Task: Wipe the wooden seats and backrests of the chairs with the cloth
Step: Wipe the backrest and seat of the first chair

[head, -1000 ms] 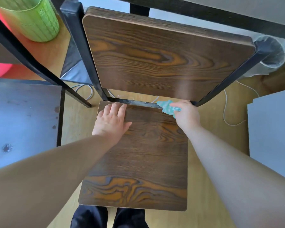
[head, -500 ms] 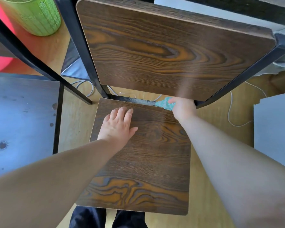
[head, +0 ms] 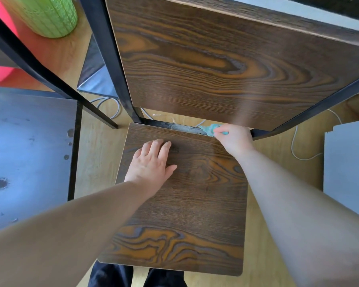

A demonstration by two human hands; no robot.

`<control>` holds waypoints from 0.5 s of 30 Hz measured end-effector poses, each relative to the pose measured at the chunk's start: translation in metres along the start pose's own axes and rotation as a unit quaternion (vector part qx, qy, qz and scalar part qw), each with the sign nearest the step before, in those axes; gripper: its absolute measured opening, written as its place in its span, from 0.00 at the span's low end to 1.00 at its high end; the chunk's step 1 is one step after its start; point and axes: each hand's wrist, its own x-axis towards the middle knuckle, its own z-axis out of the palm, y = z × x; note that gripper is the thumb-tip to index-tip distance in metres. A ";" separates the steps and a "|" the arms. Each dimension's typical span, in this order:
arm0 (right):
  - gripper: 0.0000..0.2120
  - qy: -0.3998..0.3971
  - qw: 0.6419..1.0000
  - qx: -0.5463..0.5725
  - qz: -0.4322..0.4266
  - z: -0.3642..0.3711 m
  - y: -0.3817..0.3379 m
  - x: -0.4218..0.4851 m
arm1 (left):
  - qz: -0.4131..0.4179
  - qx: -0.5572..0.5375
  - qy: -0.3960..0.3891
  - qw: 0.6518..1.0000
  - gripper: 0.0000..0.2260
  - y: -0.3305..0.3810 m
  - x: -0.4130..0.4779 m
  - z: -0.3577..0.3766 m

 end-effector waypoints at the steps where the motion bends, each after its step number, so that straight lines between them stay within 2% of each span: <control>1: 0.11 -0.005 1.000 0.010 0.008 0.001 0.000 0.001 | 0.001 -0.003 -0.001 1.000 0.30 -0.002 -0.001 0.001; 9: 0.12 -0.081 0.996 -0.019 0.034 0.005 -0.027 0.008 | -0.006 -0.020 -0.002 1.000 0.29 -0.028 -0.007 0.006; 15: 0.13 -0.136 0.990 -0.037 0.004 0.032 -0.085 0.011 | -0.012 -0.041 0.008 0.999 0.29 -0.049 -0.012 0.003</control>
